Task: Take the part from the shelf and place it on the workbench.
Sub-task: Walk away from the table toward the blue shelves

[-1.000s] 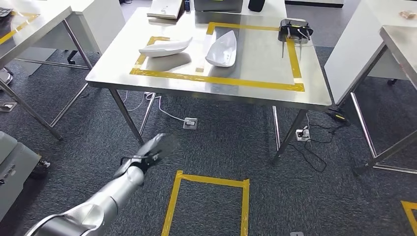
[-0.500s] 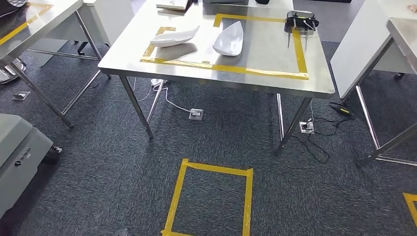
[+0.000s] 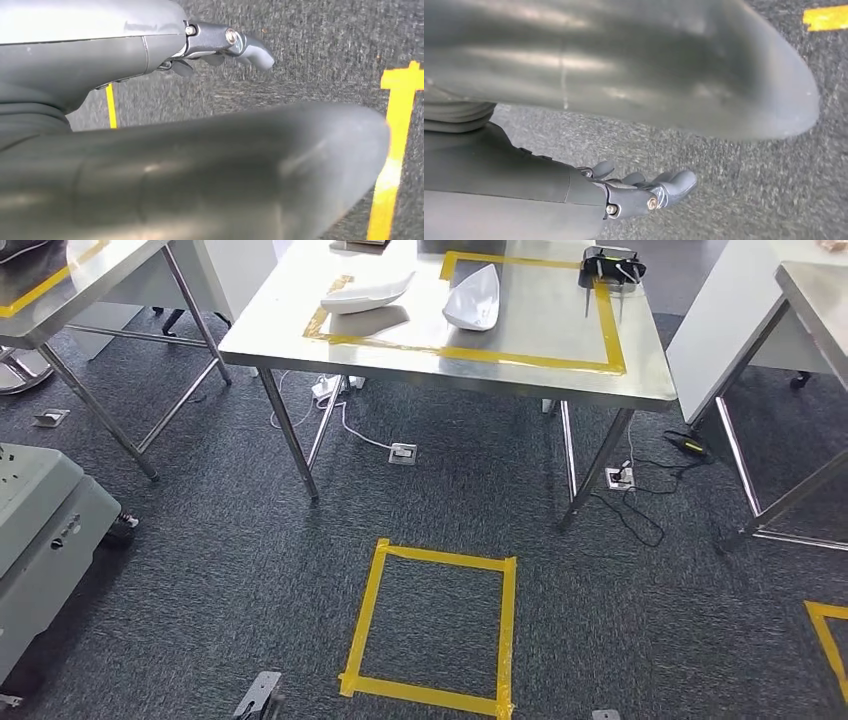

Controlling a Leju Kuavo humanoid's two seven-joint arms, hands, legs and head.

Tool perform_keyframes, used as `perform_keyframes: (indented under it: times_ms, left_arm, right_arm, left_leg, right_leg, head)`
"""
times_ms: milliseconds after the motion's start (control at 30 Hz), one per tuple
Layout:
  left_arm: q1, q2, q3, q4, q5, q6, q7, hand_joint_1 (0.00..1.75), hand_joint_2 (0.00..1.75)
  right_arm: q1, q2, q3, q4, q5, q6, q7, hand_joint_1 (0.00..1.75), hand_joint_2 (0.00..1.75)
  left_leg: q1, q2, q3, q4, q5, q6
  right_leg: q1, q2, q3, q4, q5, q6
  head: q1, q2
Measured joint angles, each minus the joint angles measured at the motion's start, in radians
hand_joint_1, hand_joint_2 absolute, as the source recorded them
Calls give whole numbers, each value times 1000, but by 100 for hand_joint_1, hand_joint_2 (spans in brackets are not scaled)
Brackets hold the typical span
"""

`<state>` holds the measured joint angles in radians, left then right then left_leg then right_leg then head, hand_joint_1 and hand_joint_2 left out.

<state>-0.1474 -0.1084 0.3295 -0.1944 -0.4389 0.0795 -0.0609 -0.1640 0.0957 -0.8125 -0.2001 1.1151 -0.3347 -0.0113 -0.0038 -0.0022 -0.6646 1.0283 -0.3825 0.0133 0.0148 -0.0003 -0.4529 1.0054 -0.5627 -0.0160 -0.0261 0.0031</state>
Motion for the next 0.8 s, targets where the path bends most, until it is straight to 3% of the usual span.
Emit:
perform_keyframes:
  times_ms: [67, 100, 133, 167, 233, 267, 300, 333, 400, 433, 467, 500, 533, 600, 633, 700, 767, 800]
  left_arm:
    - [-2, 0, -11, 2, -10, 10, 51, 0, 0]
    - [0, 1, -14, 3, -12, 17, 71, 0, 0]
    - [4, 1, -15, 4, -13, 21, 81, 0, 0]
    - [8, 1, -16, 5, -16, 23, 80, 0, 0]
    - [13, 1, -21, 6, -24, 11, 61, 0, 0]
    - [14, 1, -25, 7, -24, 0, 49, 0, 0]
    - [15, 1, -27, 7, -21, -12, 40, 0, 0]
    - [15, 1, -29, 7, -15, -23, 37, 0, 0]
    - [15, 1, -30, 8, -13, -40, 40, 0, 0]
    - [13, -1, -31, 8, -16, -44, 43, 0, 0]
    - [11, -2, -32, 8, -18, -46, 45, 0, 0]
    - [9, -4, -33, 8, -16, -49, 44, 0, 0]
    - [7, -5, -33, 8, -13, -50, 41, 0, 0]
    - [5, -5, -33, 8, -5, -53, 31, 0, 0]
    - [3, -4, -33, 8, -4, -53, 28, 0, 0]
    - [-4, -3, -33, 8, -2, -47, 29, 0, 0]
    - [-7, -3, -33, 8, 0, -38, 35, 0, 0]
    - [-6, -3, -33, 8, 1, -34, 38, 0, 0]
  right_arm:
    - [4, 0, 0, 0, -5, -4, 5, 0, 0]
    - [6, 0, 0, 1, -5, -4, 12, 0, 0]
    - [11, 0, -1, 1, -6, -4, 20, 0, 0]
    - [17, 0, -1, 1, -6, -4, 26, 0, 0]
    - [34, -1, -2, 1, -8, -4, 31, 0, 0]
    - [43, -2, -3, 1, -9, -4, 31, 0, 0]
    - [49, -3, -3, 1, -8, -4, 32, 0, 0]
    - [53, -3, -3, 1, -7, -4, 32, 0, 0]
    - [54, -3, -3, 1, -4, -2, 35, 0, 0]
    - [54, -4, -3, 0, -2, -1, 36, 0, 0]
    - [53, -5, -3, 0, 0, 0, 36, 0, 0]
    - [51, -5, -3, 0, 2, 1, 36, 0, 0]
    - [49, -6, -3, 0, 4, 2, 36, 0, 0]
    - [45, -4, -3, 0, 5, 5, 31, 0, 0]
    - [44, -3, -3, 1, 5, 6, 29, 0, 0]
    - [41, -1, -3, 1, 9, 7, 25, 0, 0]
    - [32, 0, -3, 1, 14, 7, 22, 0, 0]
    - [27, 0, -3, 1, 16, 7, 22, 0, 0]
  left_leg:
    - [3, 1, 1, -12, 21, -13]
    - [3, 0, -4, -11, 17, -19]
    - [3, -1, -13, 3, -7, -24]
    - [4, -1, -24, 35, -49, -30]
    - [10, -2, -50, 152, -156, -41]
    - [13, -2, -55, 214, -184, -47]
    - [16, -1, -52, 259, -188, -52]
    - [19, -1, -36, 275, -170, -57]
    - [26, -1, 40, 209, -121, -65]
    - [27, -1, 94, 139, -124, -68]
    - [27, -2, 139, 76, -137, -64]
    - [25, -3, 168, 27, -155, -59]
    - [21, -4, 177, 2, -167, -50]
    - [19, -1, 161, -3, -156, -28]
    - [18, 0, 153, -3, -147, -17]
    - [18, 4, 135, -3, -127, 1]
    - [13, 4, 107, -2, -104, 7]
    - [11, 5, 92, 0, -93, 8]
  right_leg:
    - [3, -1, -3, -19, 14, -9]
    - [1, -3, -10, -25, 27, -15]
    - [-3, -5, -20, -31, 42, -22]
    - [-7, -7, -32, -36, 57, -27]
    - [-9, -12, -61, -33, 80, -31]
    - [-10, -15, -78, -29, 90, -29]
    - [-12, -18, -96, -24, 100, -26]
    - [-14, -20, -113, -18, 109, -23]
    - [-19, -21, -145, -1, 125, -12]
    - [-20, -21, -160, 9, 131, -5]
    - [-21, -20, -171, 16, 138, 2]
    - [-20, -20, -179, 21, 145, 8]
    - [-20, -19, -183, 22, 154, 13]
    - [-23, -16, -189, 22, 166, 23]
    - [-26, -14, -197, 31, 153, 28]
    - [-29, -11, -223, 107, 72, 36]
    - [-28, -8, -255, 236, -18, 38]
    - [-27, -8, -258, 283, -34, 37]
  head:
    - [4, 0]
    - [6, 0]
    - [6, 0]
    - [5, 0]
    - [4, 0]
    - [4, 0]
    - [4, 0]
    - [4, 0]
    - [4, 0]
    - [3, 0]
    - [3, 0]
    - [4, 0]
    - [4, 0]
    - [5, 0]
    - [5, 0]
    - [6, 0]
    - [7, 0]
    - [7, 0]
